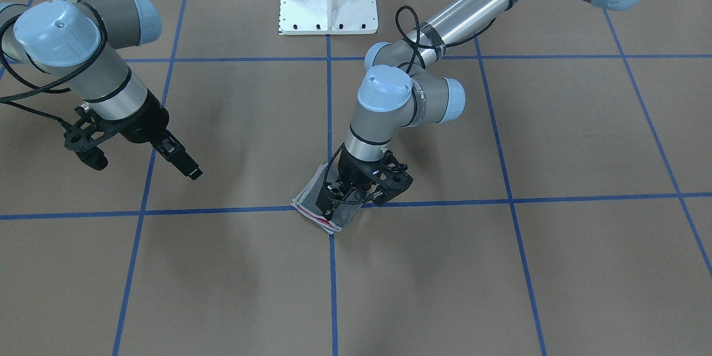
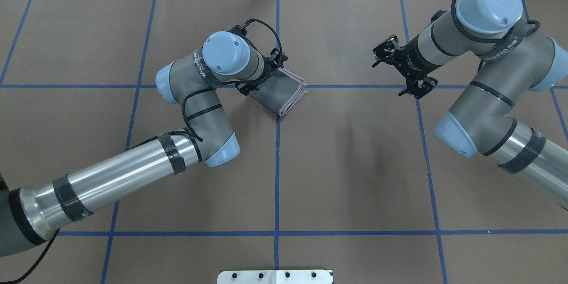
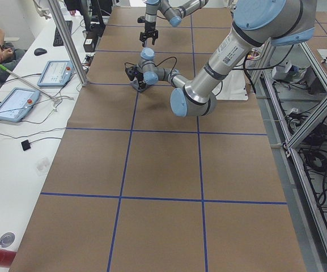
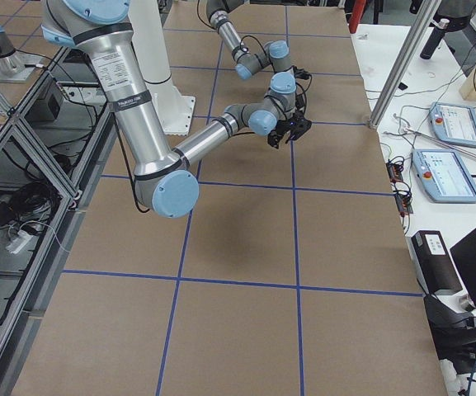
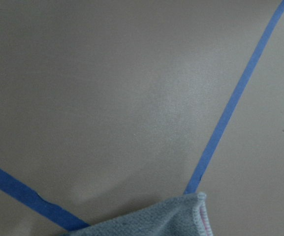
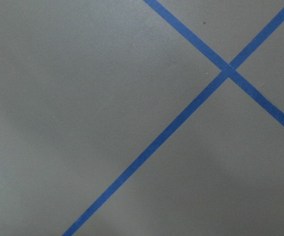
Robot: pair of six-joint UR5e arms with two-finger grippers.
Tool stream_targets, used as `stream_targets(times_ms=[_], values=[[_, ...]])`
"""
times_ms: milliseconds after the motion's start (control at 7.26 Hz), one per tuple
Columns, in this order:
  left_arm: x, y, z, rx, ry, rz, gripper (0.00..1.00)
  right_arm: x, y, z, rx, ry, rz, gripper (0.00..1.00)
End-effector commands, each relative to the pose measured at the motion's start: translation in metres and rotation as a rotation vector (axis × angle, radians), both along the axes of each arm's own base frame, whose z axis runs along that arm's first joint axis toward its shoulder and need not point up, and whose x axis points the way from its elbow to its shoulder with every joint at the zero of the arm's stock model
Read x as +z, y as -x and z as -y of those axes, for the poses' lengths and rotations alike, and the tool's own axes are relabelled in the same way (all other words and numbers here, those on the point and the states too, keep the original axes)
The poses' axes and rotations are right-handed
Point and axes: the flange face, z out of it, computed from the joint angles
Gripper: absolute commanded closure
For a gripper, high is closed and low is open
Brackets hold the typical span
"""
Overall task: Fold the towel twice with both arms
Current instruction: 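Press the folded towel flat with the left gripper and adjust it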
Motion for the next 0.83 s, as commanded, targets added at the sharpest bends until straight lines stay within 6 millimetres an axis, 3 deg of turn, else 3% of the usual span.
stream_targets(times_ms=[0,413,551,689], values=[[-0.015,0.005,-0.002,0.016,-0.005,-0.029,0.0,0.001,0.0,0.0,-0.002,0.001,0.0,0.0],[-0.021,0.003,-0.011,0.02,0.013,-0.055,0.0,0.003,-0.01,0.005,0.003,0.005,0.001,0.0],[-0.021,-0.019,-0.036,0.039,0.045,-0.071,0.0,0.005,-0.016,0.007,0.008,0.011,0.003,0.0],[-0.02,-0.024,-0.041,0.046,0.047,-0.071,0.0,0.007,-0.02,0.01,0.015,0.012,0.0,0.0]])
